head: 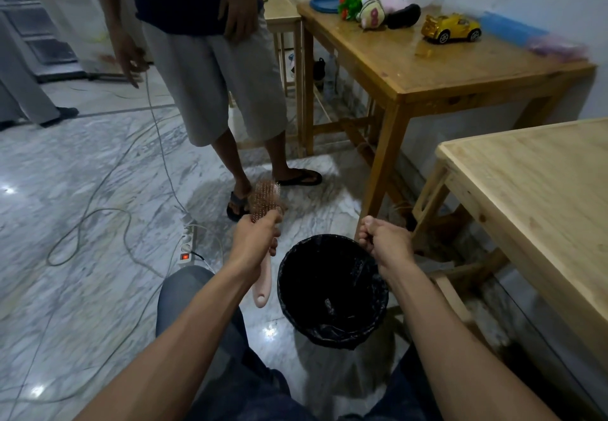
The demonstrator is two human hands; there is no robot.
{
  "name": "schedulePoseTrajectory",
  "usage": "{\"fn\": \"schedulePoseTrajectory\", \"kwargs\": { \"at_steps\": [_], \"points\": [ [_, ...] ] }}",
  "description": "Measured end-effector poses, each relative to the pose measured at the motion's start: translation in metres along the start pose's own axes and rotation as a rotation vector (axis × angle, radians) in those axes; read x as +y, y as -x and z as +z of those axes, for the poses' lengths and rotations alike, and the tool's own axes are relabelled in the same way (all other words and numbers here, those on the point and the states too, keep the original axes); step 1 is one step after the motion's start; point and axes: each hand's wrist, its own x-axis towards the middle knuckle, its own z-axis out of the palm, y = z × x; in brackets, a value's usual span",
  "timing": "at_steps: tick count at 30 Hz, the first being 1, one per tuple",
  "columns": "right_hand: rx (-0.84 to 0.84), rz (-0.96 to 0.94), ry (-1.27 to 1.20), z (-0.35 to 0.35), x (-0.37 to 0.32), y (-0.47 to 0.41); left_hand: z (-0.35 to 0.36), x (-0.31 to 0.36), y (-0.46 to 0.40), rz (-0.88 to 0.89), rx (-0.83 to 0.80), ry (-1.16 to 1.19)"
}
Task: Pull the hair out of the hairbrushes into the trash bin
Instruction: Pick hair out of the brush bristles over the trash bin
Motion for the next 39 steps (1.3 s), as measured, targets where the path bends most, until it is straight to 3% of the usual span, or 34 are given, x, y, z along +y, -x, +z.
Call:
{"fn": "schedulePoseTrajectory", "kwargs": {
  "at_steps": [3,7,12,19,27,33,39],
  "points": [
    [-0.154,-0.016,0.271,-0.003,0.000,0.008,0.006,0.001,0.003,0.025,-0.114,-0.083],
    [-0.144,-0.216,0.472,0.000,-0.005,0.013,0.025,-0.003,0.014,0.067,-0.214,-0.214],
    [-0.176,-0.340,0.453,0.002,-0.017,0.014,0.041,-0.011,0.015,0.073,-0.260,-0.347],
    [-0.324,-0.222,0.316,0.003,-0.015,0.016,0.044,-0.009,0.017,0.139,-0.275,-0.354],
    [-0.307,-0.224,0.483,0.005,-0.008,0.017,0.041,-0.006,0.016,0.131,-0.211,-0.317],
    [-0.176,-0.231,0.591,-0.002,-0.010,0.010,0.027,-0.003,0.010,-0.034,-0.107,-0.064],
    [-0.035,-0.185,0.542,-0.011,-0.012,0.008,0.026,0.001,0.004,-0.039,0.006,0.030]
  ]
}}
